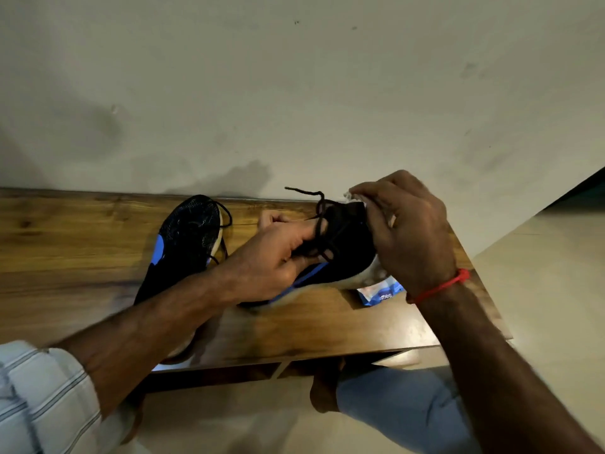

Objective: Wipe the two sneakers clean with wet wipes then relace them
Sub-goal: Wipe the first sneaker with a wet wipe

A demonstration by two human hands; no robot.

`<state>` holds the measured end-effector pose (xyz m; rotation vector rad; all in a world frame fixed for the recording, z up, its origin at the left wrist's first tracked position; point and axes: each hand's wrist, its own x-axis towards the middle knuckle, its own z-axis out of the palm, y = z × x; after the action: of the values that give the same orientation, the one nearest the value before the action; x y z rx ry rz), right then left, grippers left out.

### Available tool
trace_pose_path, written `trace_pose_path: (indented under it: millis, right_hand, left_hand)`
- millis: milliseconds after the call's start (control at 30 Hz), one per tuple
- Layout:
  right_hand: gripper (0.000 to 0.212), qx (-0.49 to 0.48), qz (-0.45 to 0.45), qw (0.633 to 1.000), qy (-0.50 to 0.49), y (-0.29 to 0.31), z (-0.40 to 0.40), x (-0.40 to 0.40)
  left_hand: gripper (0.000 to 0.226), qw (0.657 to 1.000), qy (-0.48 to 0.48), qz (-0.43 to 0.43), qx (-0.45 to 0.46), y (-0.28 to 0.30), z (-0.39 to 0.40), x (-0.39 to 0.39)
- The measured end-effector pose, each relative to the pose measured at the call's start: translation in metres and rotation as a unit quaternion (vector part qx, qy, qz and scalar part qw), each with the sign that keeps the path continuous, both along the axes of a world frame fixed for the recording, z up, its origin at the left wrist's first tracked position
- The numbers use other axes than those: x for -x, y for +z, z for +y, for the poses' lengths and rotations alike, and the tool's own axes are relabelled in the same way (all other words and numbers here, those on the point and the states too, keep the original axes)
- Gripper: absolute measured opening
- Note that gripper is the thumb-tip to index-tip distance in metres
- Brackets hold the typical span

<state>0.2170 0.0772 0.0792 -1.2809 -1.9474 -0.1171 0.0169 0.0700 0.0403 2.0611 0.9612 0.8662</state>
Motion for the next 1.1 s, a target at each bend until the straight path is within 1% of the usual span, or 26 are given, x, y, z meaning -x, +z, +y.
trace_pose_path:
  millis: [67, 133, 200, 233, 333, 367, 433, 500, 567, 633, 700, 733, 833, 900, 967, 1067, 1100]
  right_hand:
    - [0.018, 0.019, 0.022, 0.999, 0.024, 0.004, -0.006, -0.001]
    - [0.019, 0.048, 0.041, 0.997, 0.046, 0.002, -0.014, 0.004]
    - [0.020, 0.083, 0.064, 0.993, 0.051, -0.003, -0.017, 0.006]
    - [0.020, 0.098, 0.078, 0.991, 0.052, -0.004, -0.017, 0.005]
    - [0.014, 0.136, 0.140, 0.979, 0.057, -0.008, -0.017, 0.005]
    - [0.014, 0.144, 0.159, 0.975, 0.059, -0.010, -0.018, 0.007]
    - [0.014, 0.144, 0.183, 0.970, 0.061, -0.012, -0.022, 0.015]
    - [0.013, 0.123, 0.196, 0.971, 0.067, -0.010, -0.030, 0.023]
    - [0.011, 0.082, 0.167, 0.979, 0.081, -0.008, -0.039, 0.032]
    - [0.008, 0.040, 0.099, 0.988, 0.114, -0.011, -0.051, 0.045]
    - [0.008, 0.011, 0.032, 0.988, 0.151, -0.014, -0.056, 0.053]
    - [0.009, 0.001, 0.013, 0.989, 0.146, -0.013, -0.052, 0.050]
    - [0.011, 0.002, 0.031, 0.998, 0.061, -0.007, -0.025, 0.026]
    - [0.012, 0.046, 0.064, 0.996, 0.037, -0.009, -0.018, 0.017]
    - [0.013, 0.084, 0.094, 0.991, 0.052, -0.014, -0.024, 0.020]
    - [0.013, 0.104, 0.107, 0.982, 0.117, -0.014, -0.036, 0.029]
    - [0.013, 0.105, 0.105, 0.979, 0.138, -0.012, -0.039, 0.030]
  left_hand:
    - [0.058, 1.000, 0.006, 0.025, -0.006, 0.000, 0.004, 0.004]
    - [0.051, 0.999, -0.007, 0.009, 0.046, -0.004, 0.007, 0.010]
    - [0.054, 0.990, -0.027, -0.037, 0.136, -0.005, 0.006, 0.015]
    - [0.054, 0.983, -0.033, -0.067, 0.167, -0.003, 0.004, 0.017]
    - [0.039, 0.961, -0.045, -0.157, 0.223, 0.002, -0.002, 0.017]
    - [0.034, 0.957, -0.035, -0.175, 0.229, 0.003, -0.002, 0.017]
    - [0.036, 0.955, -0.001, -0.202, 0.216, 0.003, -0.001, 0.016]
    - [0.035, 0.953, 0.047, -0.222, 0.202, 0.000, 0.004, 0.018]
    - [0.036, 0.948, 0.072, -0.234, 0.202, -0.003, 0.008, 0.023]
    - [0.036, 0.947, 0.067, -0.237, 0.205, -0.003, 0.008, 0.025]
    - [0.037, 0.947, 0.057, -0.237, 0.210, -0.001, 0.005, 0.023]
    - [0.037, 0.946, 0.052, -0.236, 0.215, 0.001, 0.003, 0.019]
    - [0.037, 0.951, 0.037, -0.217, 0.216, 0.003, -0.001, 0.011]
    - [0.040, 0.953, 0.030, -0.203, 0.223, 0.004, -0.004, 0.008]
    - [0.036, 0.955, 0.017, -0.186, 0.232, 0.004, -0.007, 0.010]
    - [0.020, 0.959, -0.014, -0.157, 0.235, -0.004, -0.010, 0.017]
    - [0.024, 0.960, -0.017, -0.150, 0.236, -0.006, -0.011, 0.018]
